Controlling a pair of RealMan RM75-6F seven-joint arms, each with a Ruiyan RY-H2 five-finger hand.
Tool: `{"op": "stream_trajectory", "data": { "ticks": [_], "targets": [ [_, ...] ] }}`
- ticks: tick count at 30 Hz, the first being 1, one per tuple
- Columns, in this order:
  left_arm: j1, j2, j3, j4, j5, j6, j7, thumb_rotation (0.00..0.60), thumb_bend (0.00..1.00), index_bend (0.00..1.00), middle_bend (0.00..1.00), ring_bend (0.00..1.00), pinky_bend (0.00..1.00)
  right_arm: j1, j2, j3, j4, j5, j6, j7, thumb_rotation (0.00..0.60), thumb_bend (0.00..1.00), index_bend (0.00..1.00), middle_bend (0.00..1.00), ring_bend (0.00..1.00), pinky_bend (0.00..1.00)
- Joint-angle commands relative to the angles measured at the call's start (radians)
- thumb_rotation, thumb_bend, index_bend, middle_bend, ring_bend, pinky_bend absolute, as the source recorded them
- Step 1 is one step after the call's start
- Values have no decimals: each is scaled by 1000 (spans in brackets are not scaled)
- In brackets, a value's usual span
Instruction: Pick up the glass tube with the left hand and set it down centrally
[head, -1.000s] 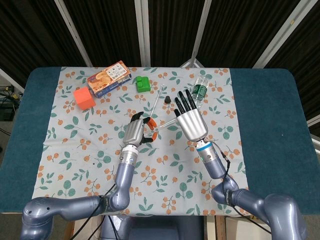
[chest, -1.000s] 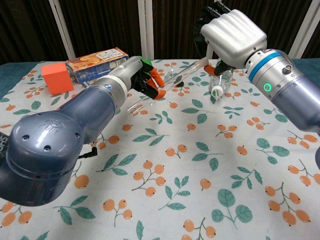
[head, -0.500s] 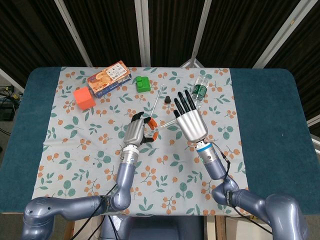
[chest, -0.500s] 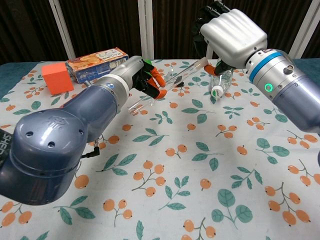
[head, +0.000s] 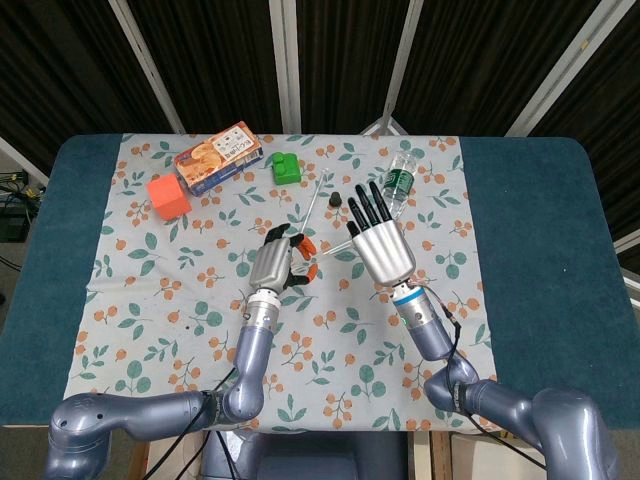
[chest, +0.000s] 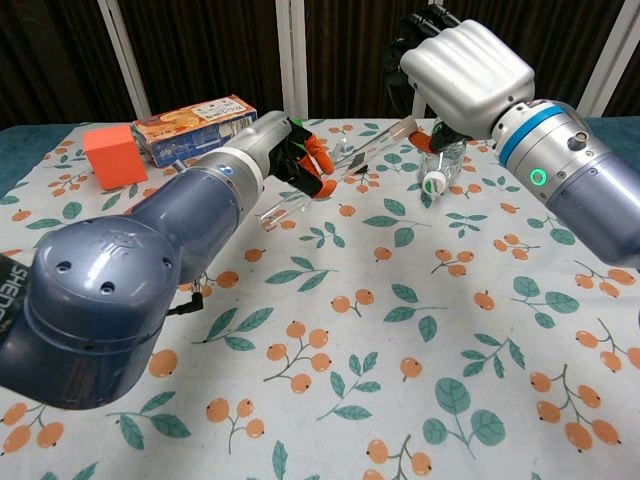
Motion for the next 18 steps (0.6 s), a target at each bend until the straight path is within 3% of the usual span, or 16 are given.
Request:
{"op": "stream_trajectory", "data": {
  "ticks": [1, 5, 13, 18],
  "targets": [
    [0, 0, 1, 0, 0, -1, 0, 600, 719, 526, 515, 83, 0, 1, 0, 1, -1, 0, -2, -1, 600, 365, 603, 244, 69, 15],
    [0, 1, 2, -1, 5, 0, -4, 600, 719, 526, 515, 83, 0, 1, 0, 0, -3, -1, -3, -7, 600, 365, 553, 226, 57, 13],
    [12, 13, 11, -17, 26, 10, -15, 600, 719, 530, 517, 89, 0, -14, 20, -2, -37, 11, -7, -29, 600, 365, 213, 96, 0, 0],
    [23, 28, 18, -38, 44, 19, -19, 600, 719, 531, 518, 93, 0, -30, 42, -2, -76, 20, -3, -57, 600, 365, 179, 79, 0, 0]
  ]
}}
